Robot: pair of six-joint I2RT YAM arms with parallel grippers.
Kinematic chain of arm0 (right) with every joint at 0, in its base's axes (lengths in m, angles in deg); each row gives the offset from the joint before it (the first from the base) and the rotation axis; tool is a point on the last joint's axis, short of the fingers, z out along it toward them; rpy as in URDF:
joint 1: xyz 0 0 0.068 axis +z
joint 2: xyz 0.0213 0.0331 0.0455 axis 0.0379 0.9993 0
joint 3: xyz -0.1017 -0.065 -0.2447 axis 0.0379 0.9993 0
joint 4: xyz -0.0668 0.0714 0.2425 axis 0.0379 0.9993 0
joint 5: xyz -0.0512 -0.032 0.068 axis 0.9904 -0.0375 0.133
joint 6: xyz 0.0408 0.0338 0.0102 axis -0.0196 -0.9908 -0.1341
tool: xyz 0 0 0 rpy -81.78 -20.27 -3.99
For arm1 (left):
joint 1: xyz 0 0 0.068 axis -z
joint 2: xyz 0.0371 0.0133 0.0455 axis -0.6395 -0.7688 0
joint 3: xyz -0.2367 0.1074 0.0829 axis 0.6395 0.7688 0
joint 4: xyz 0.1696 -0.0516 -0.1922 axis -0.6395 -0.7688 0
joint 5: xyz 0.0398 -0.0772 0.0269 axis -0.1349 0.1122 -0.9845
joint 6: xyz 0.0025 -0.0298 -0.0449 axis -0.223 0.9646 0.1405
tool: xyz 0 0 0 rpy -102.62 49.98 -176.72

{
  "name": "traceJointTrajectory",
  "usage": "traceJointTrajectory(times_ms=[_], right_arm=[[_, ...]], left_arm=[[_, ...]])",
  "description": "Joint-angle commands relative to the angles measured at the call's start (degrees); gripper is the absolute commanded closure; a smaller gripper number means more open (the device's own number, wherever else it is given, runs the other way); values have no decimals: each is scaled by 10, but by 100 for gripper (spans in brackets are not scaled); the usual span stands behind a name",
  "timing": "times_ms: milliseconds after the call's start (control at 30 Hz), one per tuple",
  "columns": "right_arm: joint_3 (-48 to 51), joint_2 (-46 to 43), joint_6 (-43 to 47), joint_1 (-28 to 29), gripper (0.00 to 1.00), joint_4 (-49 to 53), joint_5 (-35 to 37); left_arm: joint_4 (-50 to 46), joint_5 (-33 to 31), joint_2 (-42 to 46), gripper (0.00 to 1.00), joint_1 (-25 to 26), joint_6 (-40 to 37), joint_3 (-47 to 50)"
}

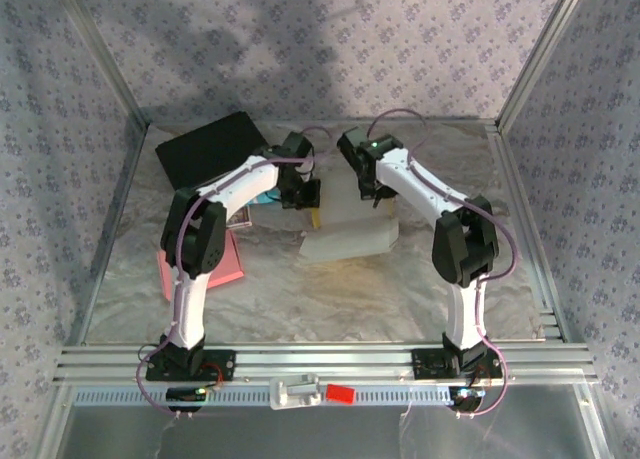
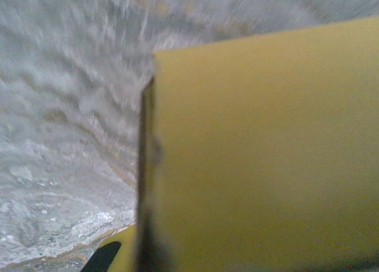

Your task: Fold the paper box

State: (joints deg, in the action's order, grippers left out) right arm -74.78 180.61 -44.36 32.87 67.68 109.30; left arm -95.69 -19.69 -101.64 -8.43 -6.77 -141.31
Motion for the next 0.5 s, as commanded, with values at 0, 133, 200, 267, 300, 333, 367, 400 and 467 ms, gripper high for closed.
traceJointTrajectory(times_ms=[0,133,200,267,300,333,367,400,467], right_arm=[[46,-35,-64,-6,100,-16,-9],[89,-42,-83,-4,100,-35,-31],[100,-44,-88,-5,100,-41,-34],[107,-45,-91,-7,100,-46,-37],[111,-45,-91,-7,100,-48,-37],[112,-45,-91,-9,100,-50,-38],[113,-44,-92,-9,100,-51,-40],[114,-44,-91,-9,100,-52,-41],[117,-42,-95,-9,100,-52,-42]], left_arm=[[31,-27,43,100,-1,-5,56],[92,-23,55,95,0,5,118],[119,-22,64,94,1,13,139],[142,-26,75,92,2,19,157],[150,-28,79,91,2,21,163],[158,-27,82,91,2,21,169],[163,-25,84,90,2,22,171],[165,-24,83,90,3,21,173],[169,-20,82,90,3,20,175]])
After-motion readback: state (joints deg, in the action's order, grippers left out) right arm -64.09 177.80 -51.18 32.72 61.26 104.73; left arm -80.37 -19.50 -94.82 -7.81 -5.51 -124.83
